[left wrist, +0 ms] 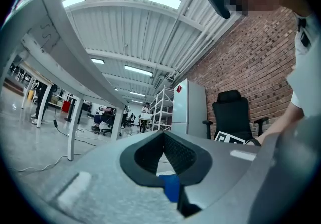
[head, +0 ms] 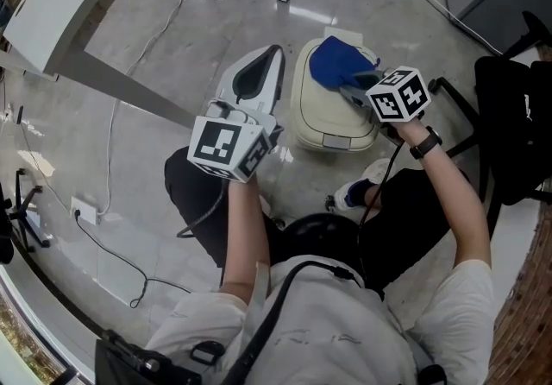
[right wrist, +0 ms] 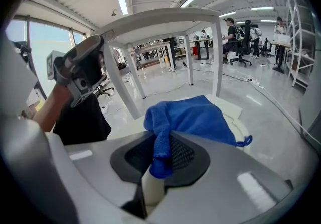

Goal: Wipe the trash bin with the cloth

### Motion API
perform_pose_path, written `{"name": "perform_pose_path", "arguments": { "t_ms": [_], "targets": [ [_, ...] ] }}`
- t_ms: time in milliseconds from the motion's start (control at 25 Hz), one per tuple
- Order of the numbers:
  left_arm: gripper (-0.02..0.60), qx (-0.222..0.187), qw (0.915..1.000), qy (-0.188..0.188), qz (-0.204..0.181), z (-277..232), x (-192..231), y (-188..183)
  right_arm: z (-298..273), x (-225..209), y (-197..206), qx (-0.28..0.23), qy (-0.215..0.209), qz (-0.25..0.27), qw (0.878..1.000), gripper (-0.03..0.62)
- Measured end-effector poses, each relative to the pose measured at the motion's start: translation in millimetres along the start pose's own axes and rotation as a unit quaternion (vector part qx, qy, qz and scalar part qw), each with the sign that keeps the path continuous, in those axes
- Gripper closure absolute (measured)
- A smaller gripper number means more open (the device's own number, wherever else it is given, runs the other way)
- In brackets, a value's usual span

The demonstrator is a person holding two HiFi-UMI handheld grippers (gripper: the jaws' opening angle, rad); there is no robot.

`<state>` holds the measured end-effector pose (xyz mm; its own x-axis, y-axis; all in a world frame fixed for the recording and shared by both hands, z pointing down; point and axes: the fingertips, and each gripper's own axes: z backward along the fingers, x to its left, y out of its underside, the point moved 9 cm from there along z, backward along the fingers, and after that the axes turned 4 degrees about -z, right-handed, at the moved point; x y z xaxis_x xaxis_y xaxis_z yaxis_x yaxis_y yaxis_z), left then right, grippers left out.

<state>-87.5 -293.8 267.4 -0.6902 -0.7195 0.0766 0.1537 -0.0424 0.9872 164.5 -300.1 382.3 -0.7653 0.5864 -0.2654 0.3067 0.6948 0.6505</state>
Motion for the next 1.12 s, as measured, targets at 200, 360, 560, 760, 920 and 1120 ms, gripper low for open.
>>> {"name": "perform_pose_path", "arguments": {
  "t_ms": [200, 360, 560, 760, 920, 1120],
  "targets": [
    [0.581, -0.003, 0.9997, 0.022, 0.004, 8.8, -29.0, 3.0, 14.3, 40.6, 36.8, 0.005, -0.054, -0.043, 0.998, 0.546],
    [0.581, -0.001, 0.9993, 0.037, 0.005, 26.0, -58.3, 3.3, 25.3, 66.0, 67.9, 0.003, -0.097, -0.106, 0.990, 0.548],
    [0.581, 0.007, 0.9992, 0.040, 0.006, 61.5, -94.2, -0.4, 50.1, 116.8, 103.5, -0.007, -0.149, -0.140, 0.979, 0.549],
    [0.581, -0.005, 0.9987, 0.051, -0.003, 115.6, -139.7, -21.9, 99.9, 174.3, 120.8, -0.120, -0.105, -0.120, 0.980, 0.549],
    [0.581, -0.009, 0.9978, 0.065, -0.011, 171.8, -174.8, -39.0, 138.3, 237.0, 142.5, -0.228, -0.040, -0.116, 0.966, 0.549],
    [0.581, -0.024, 0.9963, 0.077, -0.028, 227.7, -208.0, -60.3, 187.7, 307.0, 157.9, -0.359, 0.075, -0.099, 0.925, 0.549]
  ]
}}
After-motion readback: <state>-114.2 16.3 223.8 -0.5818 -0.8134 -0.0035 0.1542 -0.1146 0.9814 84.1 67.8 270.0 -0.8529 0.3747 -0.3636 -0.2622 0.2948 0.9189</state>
